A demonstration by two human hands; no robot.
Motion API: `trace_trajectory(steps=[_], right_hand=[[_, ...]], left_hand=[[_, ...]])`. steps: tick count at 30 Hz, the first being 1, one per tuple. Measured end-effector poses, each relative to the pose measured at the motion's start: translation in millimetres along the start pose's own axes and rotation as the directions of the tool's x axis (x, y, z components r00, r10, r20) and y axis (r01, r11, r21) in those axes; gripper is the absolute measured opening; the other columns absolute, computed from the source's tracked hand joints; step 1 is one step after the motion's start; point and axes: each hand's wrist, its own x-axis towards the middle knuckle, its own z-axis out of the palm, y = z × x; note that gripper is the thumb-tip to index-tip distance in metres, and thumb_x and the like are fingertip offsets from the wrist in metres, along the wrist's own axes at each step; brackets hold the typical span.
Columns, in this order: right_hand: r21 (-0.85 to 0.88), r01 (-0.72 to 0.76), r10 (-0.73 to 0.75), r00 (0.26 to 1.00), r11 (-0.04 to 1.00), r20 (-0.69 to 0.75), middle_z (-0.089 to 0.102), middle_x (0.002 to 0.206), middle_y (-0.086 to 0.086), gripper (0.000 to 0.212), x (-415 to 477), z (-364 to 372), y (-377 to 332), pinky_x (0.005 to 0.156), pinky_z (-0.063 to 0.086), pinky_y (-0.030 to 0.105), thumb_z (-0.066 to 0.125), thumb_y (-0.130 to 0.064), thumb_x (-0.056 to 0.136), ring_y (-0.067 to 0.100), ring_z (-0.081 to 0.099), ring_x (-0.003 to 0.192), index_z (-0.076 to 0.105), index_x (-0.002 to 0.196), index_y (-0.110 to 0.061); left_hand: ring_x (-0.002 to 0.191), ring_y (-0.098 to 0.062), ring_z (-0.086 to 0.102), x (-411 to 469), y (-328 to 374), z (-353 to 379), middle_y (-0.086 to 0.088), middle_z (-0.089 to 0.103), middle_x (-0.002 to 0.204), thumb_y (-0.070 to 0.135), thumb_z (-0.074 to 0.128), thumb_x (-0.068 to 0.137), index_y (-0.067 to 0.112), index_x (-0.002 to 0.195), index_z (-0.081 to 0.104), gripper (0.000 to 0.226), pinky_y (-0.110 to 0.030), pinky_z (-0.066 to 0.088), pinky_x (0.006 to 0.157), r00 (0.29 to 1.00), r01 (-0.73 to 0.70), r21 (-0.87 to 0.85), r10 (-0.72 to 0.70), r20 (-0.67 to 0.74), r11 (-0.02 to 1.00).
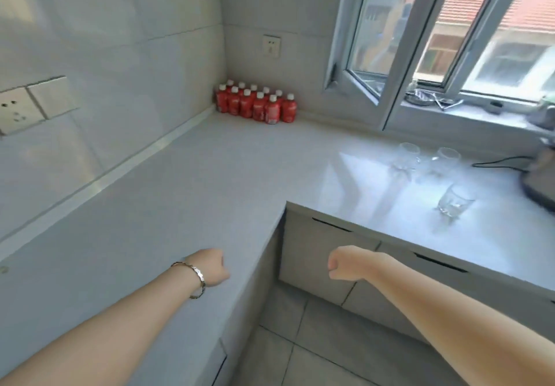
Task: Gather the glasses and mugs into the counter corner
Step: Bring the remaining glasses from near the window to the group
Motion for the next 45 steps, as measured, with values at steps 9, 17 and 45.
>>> trace_trajectory(steps=[9,17,45], right_hand=[[0.224,-0.312,0.321,0.947,0.923,-0.001,0.055,0.082,0.006,0.023,23.2,-23.4,193.1,0.071,0.044,0.028,0.043,-0.018,0.089,0.025,0.055,0.086,0.056,0.073,-0.011],[0.517,-0.466,0.591,0.801,0.718,-0.099,0.05,0.136,0.006,0.041,58.6,-62.6,320.8,0.1,0.04,0.032,0.046,-0.03,0.093,0.023,0.049,0.124,0.048,0.133,-0.02],[0.649,-0.095,0.324,0.914,0.755,-0.244,0.041,0.131,-0.007,0.079,190.0,-117.0,565.0,0.085,0.043,0.027,0.069,-0.041,0.071,0.016,0.056,0.111,0.031,0.139,-0.041]], left_hand=[[0.074,-0.022,0.046,131.7,181.2,-49.8,-0.005,0.051,0.081,0.024,0.049,0.083,0.02,0.073,0.047,0.011,-0.025,0.033,0.058,0.965,-0.263,0.14,0.26,0.041,0.955],[0.079,-0.023,0.054,258.7,307.2,-89.0,-0.001,0.057,0.081,0.026,0.048,0.082,0.021,0.069,0.049,0.013,-0.026,0.041,0.072,0.925,-0.375,0.187,0.354,0.137,0.908],[0.133,-0.029,0.04,418.9,624.4,-80.5,-0.01,0.024,0.151,0.043,0.064,0.079,0.014,0.146,0.017,0.087,-0.038,0.038,0.104,0.99,-0.116,-0.254,0.093,-0.103,0.96]])
